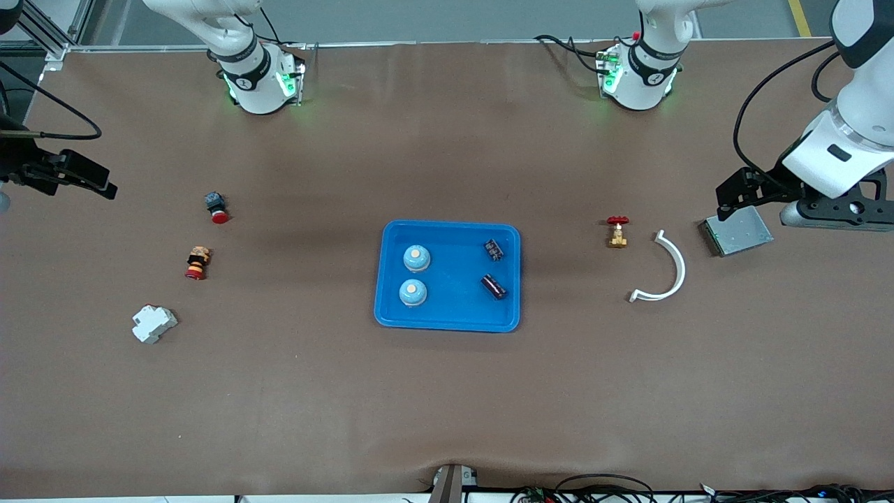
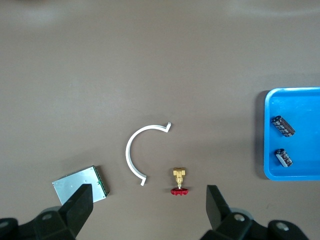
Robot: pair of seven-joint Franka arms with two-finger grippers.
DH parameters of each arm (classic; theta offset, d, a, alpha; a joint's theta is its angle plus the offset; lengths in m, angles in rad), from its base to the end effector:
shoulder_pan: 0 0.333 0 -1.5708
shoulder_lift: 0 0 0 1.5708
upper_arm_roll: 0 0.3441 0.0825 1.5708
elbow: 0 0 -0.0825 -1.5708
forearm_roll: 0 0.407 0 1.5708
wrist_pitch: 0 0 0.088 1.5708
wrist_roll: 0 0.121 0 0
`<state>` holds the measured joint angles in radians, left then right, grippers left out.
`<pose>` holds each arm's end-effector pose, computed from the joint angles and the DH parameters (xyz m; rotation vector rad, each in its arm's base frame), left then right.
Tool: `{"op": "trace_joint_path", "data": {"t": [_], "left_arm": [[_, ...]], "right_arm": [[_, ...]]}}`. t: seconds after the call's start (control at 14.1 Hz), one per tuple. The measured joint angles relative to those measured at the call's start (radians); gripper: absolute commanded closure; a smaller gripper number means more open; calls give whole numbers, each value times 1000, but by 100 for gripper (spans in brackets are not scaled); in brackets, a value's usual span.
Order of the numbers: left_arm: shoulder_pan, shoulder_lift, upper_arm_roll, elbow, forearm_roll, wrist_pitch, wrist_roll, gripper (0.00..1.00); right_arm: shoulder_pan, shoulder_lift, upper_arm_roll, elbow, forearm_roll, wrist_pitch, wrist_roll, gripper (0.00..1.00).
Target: Place electrolytic capacitor and blue bell in tray
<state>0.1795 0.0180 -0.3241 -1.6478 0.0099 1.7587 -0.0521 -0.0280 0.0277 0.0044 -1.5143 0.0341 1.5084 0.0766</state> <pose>0.5944 -0.0839 0.6073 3.1296 -0.1465 0.1470 0.5803 -0.0094 0.6451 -3.1041 0.1532 0.0536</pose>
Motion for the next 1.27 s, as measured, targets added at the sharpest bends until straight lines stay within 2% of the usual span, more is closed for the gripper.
{"op": "trace_joint_path", "data": {"t": [0.14, 0.35, 0.5, 1.27], "left_arm": [[-47, 0, 30, 2, 0, 0, 0, 0], [-187, 0, 174, 5, 0, 0, 0, 0], [-247, 0, 243, 5, 1, 0, 0, 0], [-247, -6, 263, 20, 8, -1, -1, 0]], "right_arm": [[0, 0, 0, 0, 0, 0, 0, 0], [0, 0, 3, 0, 1, 7, 0, 0], [0, 0, 7, 0, 1, 7, 0, 0], [0, 0, 8, 0, 0, 8, -1, 0]]}}
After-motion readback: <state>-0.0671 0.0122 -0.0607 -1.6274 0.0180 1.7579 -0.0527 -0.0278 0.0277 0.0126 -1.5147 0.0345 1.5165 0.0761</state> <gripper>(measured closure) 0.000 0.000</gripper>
